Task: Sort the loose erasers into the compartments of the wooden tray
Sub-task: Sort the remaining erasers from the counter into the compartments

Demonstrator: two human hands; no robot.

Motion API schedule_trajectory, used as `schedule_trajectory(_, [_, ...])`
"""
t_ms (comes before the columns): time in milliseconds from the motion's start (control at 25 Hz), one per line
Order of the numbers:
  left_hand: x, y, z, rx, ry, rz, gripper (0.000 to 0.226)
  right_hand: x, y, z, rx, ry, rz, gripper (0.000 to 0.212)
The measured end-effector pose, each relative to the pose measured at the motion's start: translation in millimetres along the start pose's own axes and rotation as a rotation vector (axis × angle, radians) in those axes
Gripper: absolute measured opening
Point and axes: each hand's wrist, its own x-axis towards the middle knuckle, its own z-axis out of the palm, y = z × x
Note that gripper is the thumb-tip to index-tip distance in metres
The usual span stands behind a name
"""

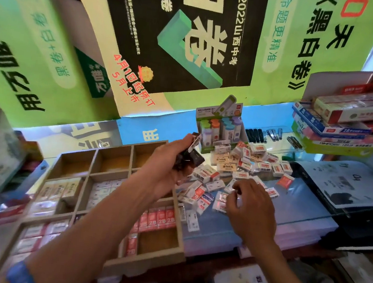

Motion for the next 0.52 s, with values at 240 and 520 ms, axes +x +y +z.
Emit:
schedule_trajectory(240, [-85,4,-71,-0.138,0.009,0.083,0.016,-18,-92,-35,0.863,-0.158,0.252,0.021])
schedule_trajectory(520, [-138,-2,-141,-0.026,0.021,0.100,0.021,-56,-212,-22,0.785,-0.371,-0.137,0.035])
